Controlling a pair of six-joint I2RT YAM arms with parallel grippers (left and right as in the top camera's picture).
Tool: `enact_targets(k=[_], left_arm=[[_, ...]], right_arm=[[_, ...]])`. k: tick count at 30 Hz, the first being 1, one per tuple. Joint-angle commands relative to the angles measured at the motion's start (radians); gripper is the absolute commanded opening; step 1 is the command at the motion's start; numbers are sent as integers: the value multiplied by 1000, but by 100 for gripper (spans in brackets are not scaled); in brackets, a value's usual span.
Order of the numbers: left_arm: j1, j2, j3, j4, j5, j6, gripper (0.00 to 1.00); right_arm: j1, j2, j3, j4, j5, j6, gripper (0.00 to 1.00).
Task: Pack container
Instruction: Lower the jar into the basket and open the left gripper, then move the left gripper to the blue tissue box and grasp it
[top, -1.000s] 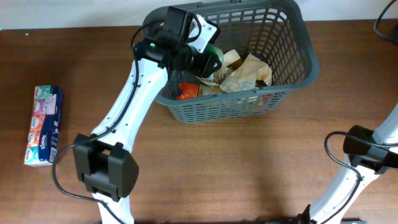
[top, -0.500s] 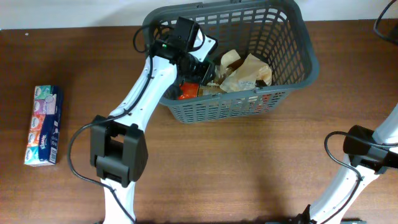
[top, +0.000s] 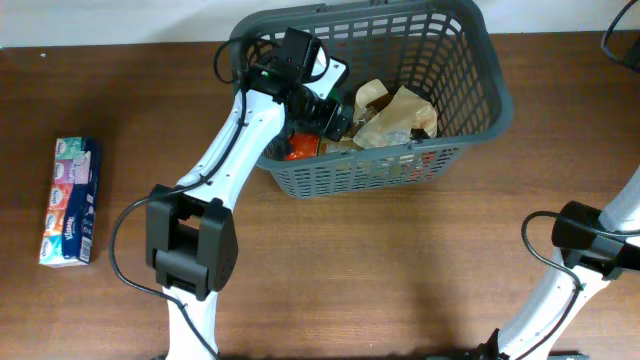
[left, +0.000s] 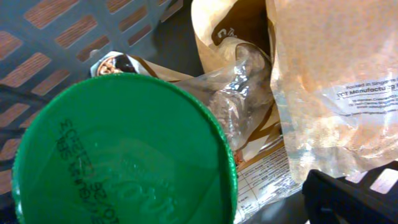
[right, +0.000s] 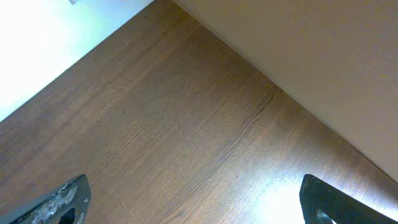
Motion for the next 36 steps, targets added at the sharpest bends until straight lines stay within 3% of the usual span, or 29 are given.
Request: enact_targets(k=[1,8,18,25,27,31,36], left_arm=[[1,9,21,3,55,0,99],[1,-5,108,-17,77,-1,99],[2,-73,421,-94,32,-56,99],[11,-120,613,-291,-476,-111,99],[25,-132,643,-346,-556,-147,99],[103,-173,668,-506,-648,-255,99],[267,-190,667,-703,-651,-363,99]], right_arm=[[-2,-11,14,-6,15,12,99],[-2,-11,14,-6,15,11,99],[-2,-11,14,-6,15,12,99],[-2,-11,14,-6,15,12,99],[-2,-11,14,-6,15,12,99],[-2,-11,14,-6,15,12,99],[-2,-11,14,-6,15,11,99]])
